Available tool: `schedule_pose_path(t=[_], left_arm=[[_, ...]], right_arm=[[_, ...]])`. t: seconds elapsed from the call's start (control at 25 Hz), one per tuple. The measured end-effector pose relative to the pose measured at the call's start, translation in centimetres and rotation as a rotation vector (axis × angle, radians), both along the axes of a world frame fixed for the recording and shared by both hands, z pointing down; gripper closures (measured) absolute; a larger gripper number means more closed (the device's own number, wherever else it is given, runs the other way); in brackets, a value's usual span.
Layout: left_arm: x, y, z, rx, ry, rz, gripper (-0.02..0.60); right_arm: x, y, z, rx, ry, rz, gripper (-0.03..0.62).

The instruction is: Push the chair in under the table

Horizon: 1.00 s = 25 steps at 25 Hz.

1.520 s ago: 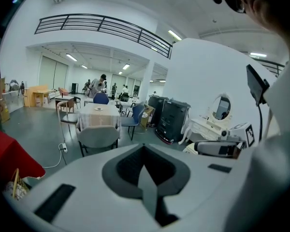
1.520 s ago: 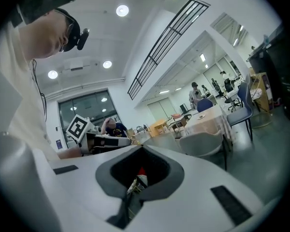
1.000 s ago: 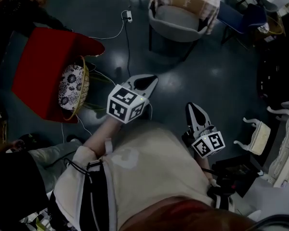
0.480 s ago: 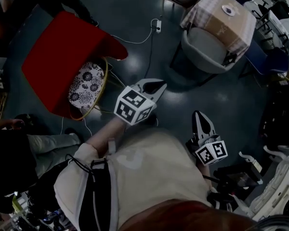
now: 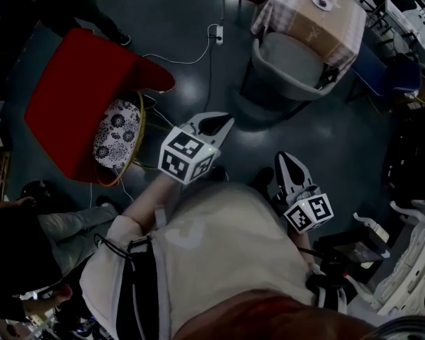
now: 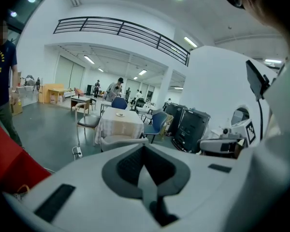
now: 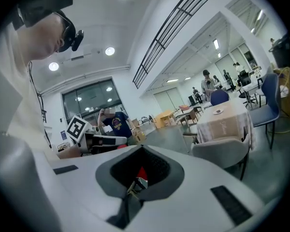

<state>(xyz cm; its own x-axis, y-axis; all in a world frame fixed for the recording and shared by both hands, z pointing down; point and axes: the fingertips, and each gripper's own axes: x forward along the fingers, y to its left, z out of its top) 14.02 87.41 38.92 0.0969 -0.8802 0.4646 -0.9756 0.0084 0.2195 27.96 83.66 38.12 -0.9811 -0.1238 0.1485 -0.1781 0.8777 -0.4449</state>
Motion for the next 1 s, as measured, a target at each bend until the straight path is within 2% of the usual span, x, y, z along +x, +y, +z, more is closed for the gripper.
schedule_pose_path(t=[0.48, 0.8, 1.0], left_arm=[[8.8, -14.5, -1.1, -0.006, -0.051, -0.04, 0.574], [10.4, -18.4, -1.4, -0.023, -0.058, -0.138, 0.574], [11.4, -19.7, -1.8, -0.032, -0.057, -0.143, 0.574]], right_arm=[[9.3, -15.8, 0.1, -0.053, -0.064, 0.012, 0.583], [11.5, -20.3, 0.2, -0.071, -0.082, -0.035, 0.583], [13.2, -21.9, -0.3, -0.065, -0.078, -0.016, 0.583]])
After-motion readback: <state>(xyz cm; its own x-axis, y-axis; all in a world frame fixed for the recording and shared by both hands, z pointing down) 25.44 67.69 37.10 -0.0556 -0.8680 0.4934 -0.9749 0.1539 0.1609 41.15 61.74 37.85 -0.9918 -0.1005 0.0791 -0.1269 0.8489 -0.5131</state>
